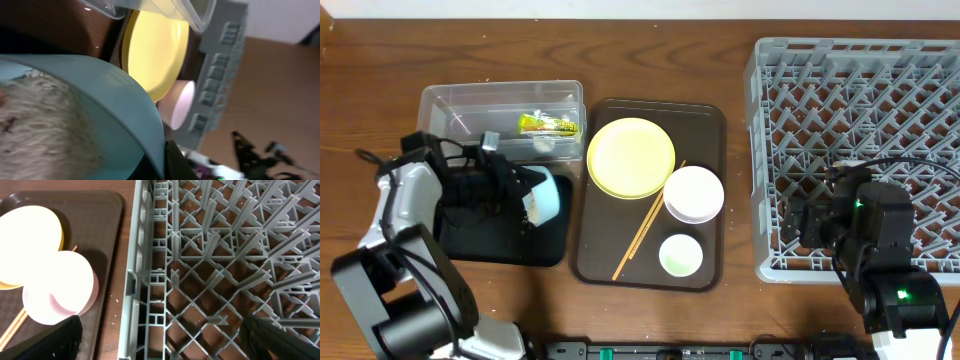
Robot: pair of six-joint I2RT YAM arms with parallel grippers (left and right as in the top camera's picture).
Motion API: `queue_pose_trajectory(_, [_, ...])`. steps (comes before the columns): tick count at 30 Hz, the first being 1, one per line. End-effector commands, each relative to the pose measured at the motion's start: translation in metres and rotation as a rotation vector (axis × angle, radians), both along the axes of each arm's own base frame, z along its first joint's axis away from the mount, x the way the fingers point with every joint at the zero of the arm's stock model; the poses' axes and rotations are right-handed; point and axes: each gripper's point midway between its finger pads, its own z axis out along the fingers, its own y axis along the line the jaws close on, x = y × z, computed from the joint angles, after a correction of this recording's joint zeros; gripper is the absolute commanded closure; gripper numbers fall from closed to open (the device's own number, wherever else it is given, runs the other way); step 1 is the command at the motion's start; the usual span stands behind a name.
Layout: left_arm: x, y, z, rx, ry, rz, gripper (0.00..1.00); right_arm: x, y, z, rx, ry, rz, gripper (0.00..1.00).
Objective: Sort waste into correct bins and load items into the dishwasher rack
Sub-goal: 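Tip the blue bowl over the black tray with the left gripper, pouring rice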
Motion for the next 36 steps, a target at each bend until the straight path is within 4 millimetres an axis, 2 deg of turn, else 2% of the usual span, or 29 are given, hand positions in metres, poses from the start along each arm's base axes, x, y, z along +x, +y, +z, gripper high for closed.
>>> queue_pose_trajectory(1, [0.001, 0.005, 0.005, -0.106, -0.009, 0.043, 0.94, 0.003, -0.001, 0.01, 0.009, -0.025, -0.009, 0.01])
queue_pose_trajectory(9, [-0.001, 0.019, 0.003, -0.167, 0.053, 0.115, 0.94, 0.002, -0.001, 0.01, 0.009, -0.022, -0.009, 0.01])
queue_pose_trajectory(18, [0.002, 0.012, 0.035, -0.366, 0.034, 0.158, 0.94, 0.002, -0.001, 0.01, 0.009, -0.022, -0.009, 0.01])
queue_pose_trajectory(29, [0.001, 0.011, 0.038, -0.389, 0.04, 0.162, 0.94, 0.001, -0.001, 0.009, 0.008, -0.018, -0.009, 0.01])
queue_pose_trajectory(34, [0.002, 0.009, 0.058, -0.508, 0.044, 0.196, 0.94, 0.001, -0.002, 0.008, 0.005, -0.016, -0.012, 0.01])
queue_pose_trajectory(36, [0.002, 0.009, 0.059, -0.521, 0.057, 0.202, 0.94, 0.001, -0.002, 0.009, 0.004, -0.016, -0.014, 0.01])
